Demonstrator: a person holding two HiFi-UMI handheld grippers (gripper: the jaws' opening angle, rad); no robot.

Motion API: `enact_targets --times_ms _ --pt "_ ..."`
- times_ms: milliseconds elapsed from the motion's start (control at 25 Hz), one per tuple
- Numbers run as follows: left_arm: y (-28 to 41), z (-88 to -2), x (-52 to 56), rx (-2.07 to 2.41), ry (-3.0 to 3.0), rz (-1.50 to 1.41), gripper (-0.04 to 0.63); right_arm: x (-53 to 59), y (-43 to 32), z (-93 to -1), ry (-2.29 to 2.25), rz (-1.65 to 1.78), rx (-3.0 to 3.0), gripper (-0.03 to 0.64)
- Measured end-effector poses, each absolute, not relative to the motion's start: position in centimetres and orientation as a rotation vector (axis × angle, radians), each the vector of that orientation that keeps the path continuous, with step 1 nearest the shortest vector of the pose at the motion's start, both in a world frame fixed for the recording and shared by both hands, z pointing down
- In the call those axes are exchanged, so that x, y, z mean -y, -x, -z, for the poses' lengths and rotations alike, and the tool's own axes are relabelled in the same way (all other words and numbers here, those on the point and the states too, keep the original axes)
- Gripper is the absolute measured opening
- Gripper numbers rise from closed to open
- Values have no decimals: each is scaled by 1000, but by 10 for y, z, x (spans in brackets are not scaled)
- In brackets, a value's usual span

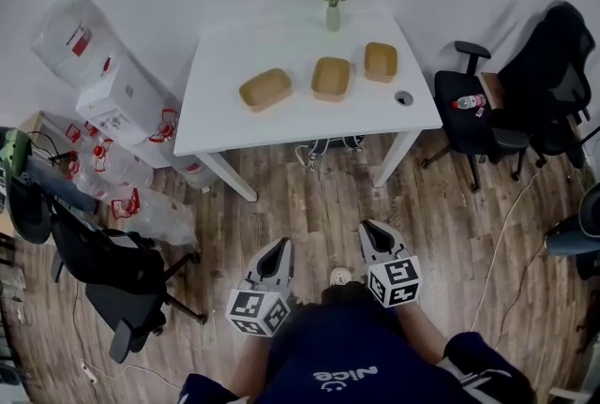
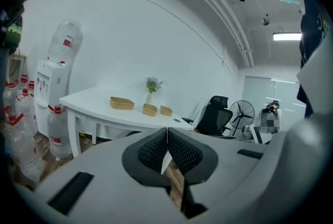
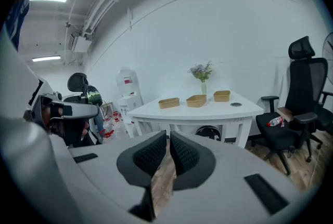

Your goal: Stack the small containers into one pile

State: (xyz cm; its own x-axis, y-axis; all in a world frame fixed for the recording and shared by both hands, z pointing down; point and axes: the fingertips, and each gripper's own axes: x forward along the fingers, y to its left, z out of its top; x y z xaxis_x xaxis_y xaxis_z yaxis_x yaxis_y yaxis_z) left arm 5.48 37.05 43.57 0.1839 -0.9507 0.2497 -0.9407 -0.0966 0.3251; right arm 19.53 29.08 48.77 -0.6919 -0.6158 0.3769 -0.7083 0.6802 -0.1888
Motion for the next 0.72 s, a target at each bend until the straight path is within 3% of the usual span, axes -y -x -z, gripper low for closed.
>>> enact_targets --times_ms 720 --pt "-90 -457 -248 1680 -2074 19 20 -196 -217 -504 -1040 -506 2567 55"
